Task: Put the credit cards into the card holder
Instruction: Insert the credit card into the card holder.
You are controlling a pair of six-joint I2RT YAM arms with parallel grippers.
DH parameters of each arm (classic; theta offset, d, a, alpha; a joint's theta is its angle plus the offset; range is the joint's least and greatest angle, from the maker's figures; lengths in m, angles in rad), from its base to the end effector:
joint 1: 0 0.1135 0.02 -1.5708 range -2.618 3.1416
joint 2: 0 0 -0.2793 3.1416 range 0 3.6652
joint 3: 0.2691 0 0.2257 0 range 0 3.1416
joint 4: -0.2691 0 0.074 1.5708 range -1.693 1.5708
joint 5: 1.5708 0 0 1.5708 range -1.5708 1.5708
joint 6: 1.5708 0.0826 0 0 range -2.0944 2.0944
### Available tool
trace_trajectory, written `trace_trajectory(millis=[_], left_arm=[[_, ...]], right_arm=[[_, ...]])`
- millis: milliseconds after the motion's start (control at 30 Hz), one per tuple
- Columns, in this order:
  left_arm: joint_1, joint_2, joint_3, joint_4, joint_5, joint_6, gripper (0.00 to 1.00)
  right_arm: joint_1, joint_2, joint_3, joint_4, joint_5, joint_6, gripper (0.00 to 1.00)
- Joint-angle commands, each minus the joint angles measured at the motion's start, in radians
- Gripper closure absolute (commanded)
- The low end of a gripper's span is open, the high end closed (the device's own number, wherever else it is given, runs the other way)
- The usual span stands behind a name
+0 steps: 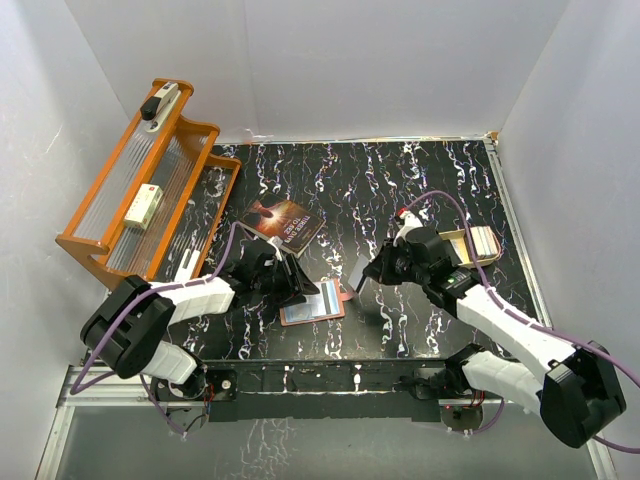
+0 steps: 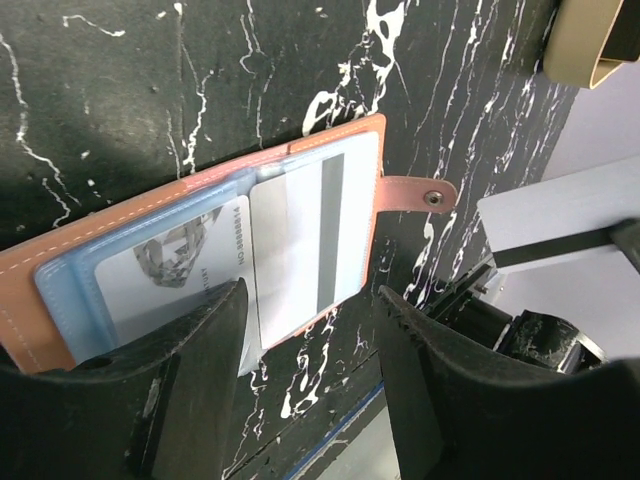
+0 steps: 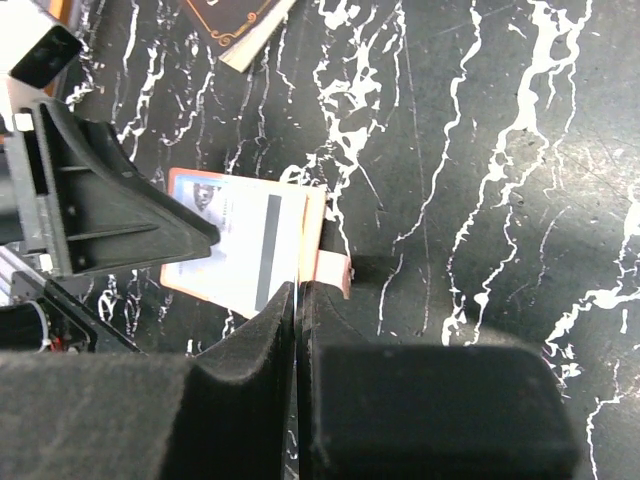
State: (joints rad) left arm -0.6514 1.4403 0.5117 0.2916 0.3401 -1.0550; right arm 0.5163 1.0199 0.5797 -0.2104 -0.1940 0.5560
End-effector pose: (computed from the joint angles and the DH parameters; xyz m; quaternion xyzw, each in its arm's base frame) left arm 0.2092 -0.1942 0.1618 -0.1018 0.8775 -0.4336 0.1779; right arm 0.1831 0.1222 0.2191 -0.0253 0.8925 0.3004 0.3356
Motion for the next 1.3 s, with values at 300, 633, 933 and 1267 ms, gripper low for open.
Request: trace_trajectory(millis=[300, 633, 933, 1267], left_arm=[[-0.005, 0.026, 0.035, -0.045, -0.023, 0.032, 0.46], [-0.005, 0.052, 0.037, 0.002, 0.005, 0.007, 0.46], [-0.009, 0.062, 0.028, 0.059, 0.020, -0.021, 0.46], [-0.018, 0.080, 0.033, 0.104, 0.042, -0.045, 0.46]], right_arm=[[0.025, 0.091, -0.008, 0.106, 0.004, 0.019, 1.00], [0.073, 0.150, -0.038, 0.146, -0.002, 0.042, 1.00], [0.122, 0.166, -0.046, 0.164, 0.022, 0.066, 1.00], [0.167, 0.175, -0.047, 0.165, 0.050, 0.085, 1.00]])
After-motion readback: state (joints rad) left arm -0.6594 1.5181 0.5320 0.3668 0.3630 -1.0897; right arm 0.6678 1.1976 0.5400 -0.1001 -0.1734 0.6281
